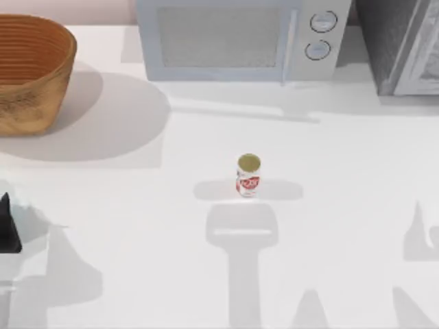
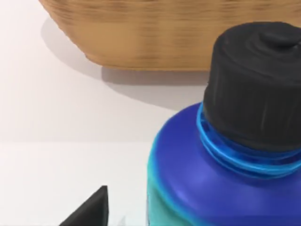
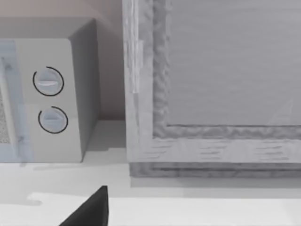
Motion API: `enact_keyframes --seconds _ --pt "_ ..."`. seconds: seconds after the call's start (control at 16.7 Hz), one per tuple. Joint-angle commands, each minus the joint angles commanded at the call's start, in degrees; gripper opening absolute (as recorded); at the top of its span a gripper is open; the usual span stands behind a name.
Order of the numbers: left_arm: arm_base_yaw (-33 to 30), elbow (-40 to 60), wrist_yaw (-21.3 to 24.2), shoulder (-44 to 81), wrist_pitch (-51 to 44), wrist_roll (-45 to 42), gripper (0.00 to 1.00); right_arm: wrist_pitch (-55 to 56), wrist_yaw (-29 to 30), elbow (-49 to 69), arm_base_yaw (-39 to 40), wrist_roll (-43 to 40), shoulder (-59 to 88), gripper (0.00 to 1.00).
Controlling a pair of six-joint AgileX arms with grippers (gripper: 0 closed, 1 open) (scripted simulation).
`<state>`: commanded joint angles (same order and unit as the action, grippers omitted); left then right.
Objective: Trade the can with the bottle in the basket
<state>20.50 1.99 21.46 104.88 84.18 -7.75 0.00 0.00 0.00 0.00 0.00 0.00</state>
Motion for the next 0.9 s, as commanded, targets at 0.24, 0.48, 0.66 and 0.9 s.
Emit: enact_keyframes --seconds 0.24,0.48,0.66,0.9 --pt "-3.60 6.01 -3.29 7.27 1.63 1.21 1.00 0.00 0.00 0.00 0.00 0.00 0.00 1.00" --pt "-4.38 7.28 -4.01 8.68 1.92 1.47 1.00 0.00 0.00 0.00 0.00 0.00 0.00 1.00" --pt "-4.38 7.28 -4.01 8.68 1.92 1.47 0.85 0.00 0.00 0.00 0.00 0.00 0.00 1.00" --pt "-4.38 7.28 -4.01 8.68 1.92 1.47 0.55 0.00 0.00 0.00 0.00 0.00 0.00 1.00"
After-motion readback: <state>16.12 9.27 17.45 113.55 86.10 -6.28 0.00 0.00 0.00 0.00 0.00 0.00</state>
